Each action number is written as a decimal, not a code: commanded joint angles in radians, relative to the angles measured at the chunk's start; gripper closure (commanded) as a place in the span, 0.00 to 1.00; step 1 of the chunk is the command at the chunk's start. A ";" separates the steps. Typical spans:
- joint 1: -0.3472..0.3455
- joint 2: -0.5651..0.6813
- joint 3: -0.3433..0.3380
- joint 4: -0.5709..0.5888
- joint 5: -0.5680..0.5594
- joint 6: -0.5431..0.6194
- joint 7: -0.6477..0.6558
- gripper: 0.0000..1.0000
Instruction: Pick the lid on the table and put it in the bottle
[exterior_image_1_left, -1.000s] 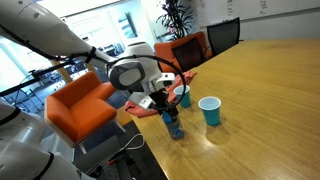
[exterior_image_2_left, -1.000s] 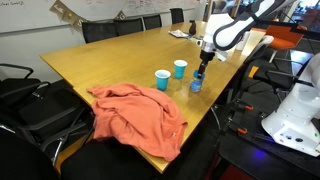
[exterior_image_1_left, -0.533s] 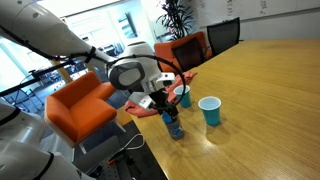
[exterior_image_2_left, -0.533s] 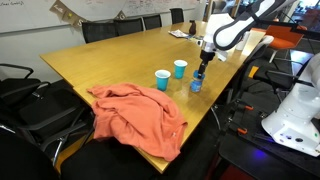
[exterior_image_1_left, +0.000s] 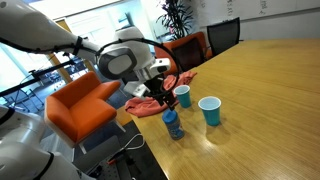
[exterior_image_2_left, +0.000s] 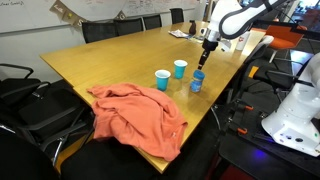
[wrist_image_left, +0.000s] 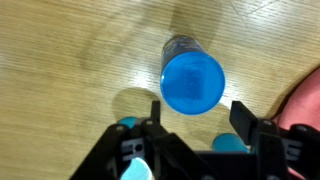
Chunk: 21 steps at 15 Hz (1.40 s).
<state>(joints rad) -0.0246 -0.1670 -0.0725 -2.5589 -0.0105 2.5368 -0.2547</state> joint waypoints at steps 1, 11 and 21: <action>0.003 -0.050 -0.015 -0.008 0.024 -0.060 -0.036 0.57; 0.009 0.019 -0.010 -0.020 0.023 0.003 -0.067 1.00; 0.008 0.083 0.003 -0.017 0.008 0.107 -0.065 1.00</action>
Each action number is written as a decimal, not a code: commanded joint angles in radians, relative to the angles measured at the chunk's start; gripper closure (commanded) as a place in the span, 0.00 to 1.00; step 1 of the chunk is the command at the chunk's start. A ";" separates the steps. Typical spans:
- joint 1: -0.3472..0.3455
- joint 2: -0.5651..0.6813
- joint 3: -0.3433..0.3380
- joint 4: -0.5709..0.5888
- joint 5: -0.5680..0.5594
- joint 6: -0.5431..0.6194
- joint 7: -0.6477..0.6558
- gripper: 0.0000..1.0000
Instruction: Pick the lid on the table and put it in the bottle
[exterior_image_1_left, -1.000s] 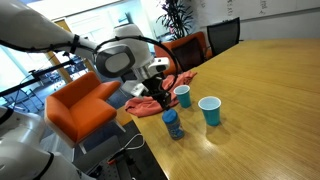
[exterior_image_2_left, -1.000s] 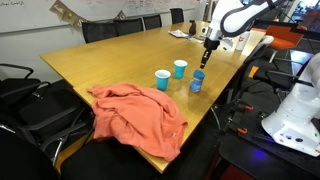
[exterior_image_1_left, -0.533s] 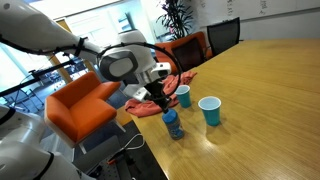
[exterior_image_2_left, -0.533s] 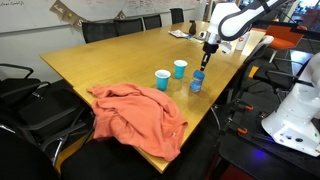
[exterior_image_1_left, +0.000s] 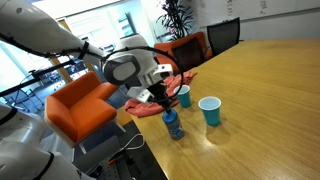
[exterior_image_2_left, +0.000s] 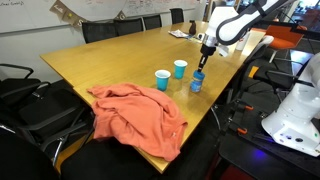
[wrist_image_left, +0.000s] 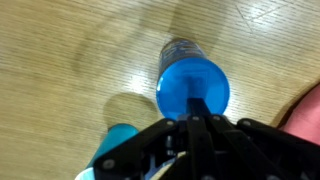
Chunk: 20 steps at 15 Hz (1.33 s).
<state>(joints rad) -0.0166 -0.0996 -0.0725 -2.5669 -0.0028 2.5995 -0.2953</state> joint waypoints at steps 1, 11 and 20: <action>-0.001 0.023 0.004 -0.009 0.001 0.053 -0.025 1.00; -0.001 0.049 0.013 -0.004 -0.013 0.092 -0.033 1.00; -0.014 -0.048 0.008 -0.023 -0.061 0.067 -0.002 1.00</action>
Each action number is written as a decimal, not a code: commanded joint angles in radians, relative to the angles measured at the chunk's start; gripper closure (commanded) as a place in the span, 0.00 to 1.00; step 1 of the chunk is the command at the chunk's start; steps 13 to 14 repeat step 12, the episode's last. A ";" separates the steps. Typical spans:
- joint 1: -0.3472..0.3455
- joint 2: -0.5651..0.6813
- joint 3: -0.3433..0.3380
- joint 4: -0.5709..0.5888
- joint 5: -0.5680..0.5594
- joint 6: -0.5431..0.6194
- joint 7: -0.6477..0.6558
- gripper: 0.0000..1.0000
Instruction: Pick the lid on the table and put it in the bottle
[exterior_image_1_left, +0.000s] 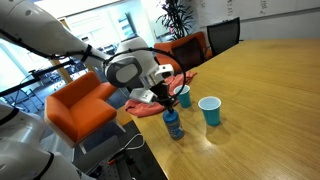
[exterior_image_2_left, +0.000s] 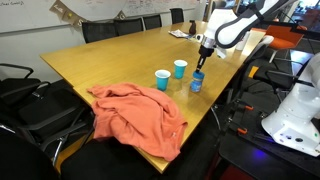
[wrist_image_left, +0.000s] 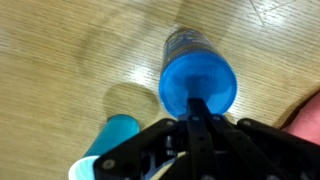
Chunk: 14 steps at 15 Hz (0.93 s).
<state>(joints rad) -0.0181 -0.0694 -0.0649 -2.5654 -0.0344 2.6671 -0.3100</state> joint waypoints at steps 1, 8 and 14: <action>-0.012 -0.102 -0.002 -0.025 -0.024 -0.012 0.005 1.00; -0.020 -0.252 -0.014 -0.013 -0.019 -0.110 0.031 1.00; -0.028 -0.300 -0.015 -0.010 -0.028 -0.150 0.049 1.00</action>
